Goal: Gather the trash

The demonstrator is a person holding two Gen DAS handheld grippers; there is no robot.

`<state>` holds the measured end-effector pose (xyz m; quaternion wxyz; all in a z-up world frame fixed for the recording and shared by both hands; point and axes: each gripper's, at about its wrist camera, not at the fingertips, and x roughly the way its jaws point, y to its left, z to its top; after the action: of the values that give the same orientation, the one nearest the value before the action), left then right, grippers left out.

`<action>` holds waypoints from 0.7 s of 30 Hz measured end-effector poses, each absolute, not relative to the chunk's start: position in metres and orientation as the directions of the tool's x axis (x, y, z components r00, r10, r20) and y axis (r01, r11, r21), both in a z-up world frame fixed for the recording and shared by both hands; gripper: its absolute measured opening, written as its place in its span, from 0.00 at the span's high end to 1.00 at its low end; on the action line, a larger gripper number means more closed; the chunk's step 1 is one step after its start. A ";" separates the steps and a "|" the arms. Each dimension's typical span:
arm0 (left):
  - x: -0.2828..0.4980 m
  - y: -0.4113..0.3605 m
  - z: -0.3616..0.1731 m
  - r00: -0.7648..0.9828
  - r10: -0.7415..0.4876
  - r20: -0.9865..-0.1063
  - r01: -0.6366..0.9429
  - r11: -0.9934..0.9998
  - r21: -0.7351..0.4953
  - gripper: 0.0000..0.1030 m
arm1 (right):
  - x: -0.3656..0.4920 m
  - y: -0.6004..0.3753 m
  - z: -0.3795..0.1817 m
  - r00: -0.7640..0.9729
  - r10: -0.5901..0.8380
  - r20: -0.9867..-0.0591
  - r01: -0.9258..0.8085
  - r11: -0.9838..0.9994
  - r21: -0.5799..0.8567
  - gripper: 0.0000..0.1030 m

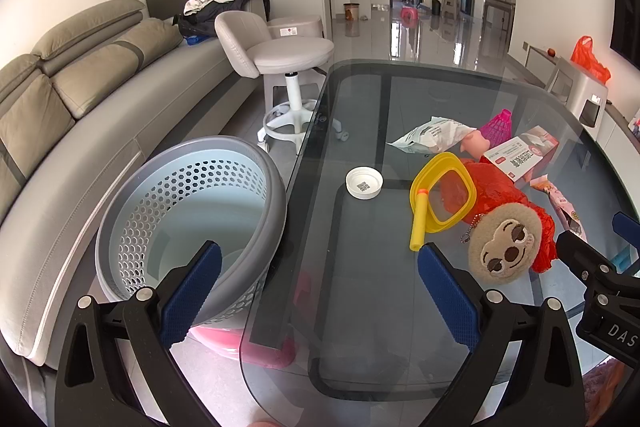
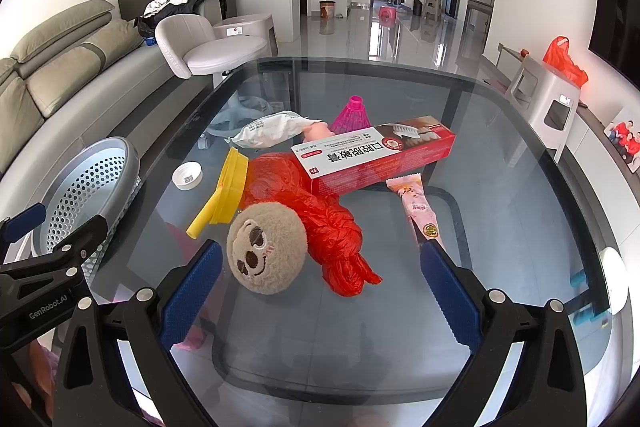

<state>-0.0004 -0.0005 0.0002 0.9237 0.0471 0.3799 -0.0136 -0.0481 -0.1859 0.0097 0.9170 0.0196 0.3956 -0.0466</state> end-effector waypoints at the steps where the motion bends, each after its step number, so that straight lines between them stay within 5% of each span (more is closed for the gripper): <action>1: 0.000 0.000 0.000 0.711 0.010 -0.703 0.061 0.995 0.077 0.06 | -0.048 -0.186 0.010 0.682 -0.071 -0.728 0.101 0.995 -0.002 0.08; 21: 0.000 0.000 0.000 0.711 0.011 -0.703 0.061 0.995 0.077 0.06 | -0.048 -0.186 0.008 0.683 -0.068 -0.728 0.102 0.995 0.003 0.08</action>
<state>-0.0004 -0.0005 0.0002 0.9236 0.0474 0.3801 -0.0133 -0.0478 -0.1860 0.0080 0.9170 0.0217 0.3956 -0.0463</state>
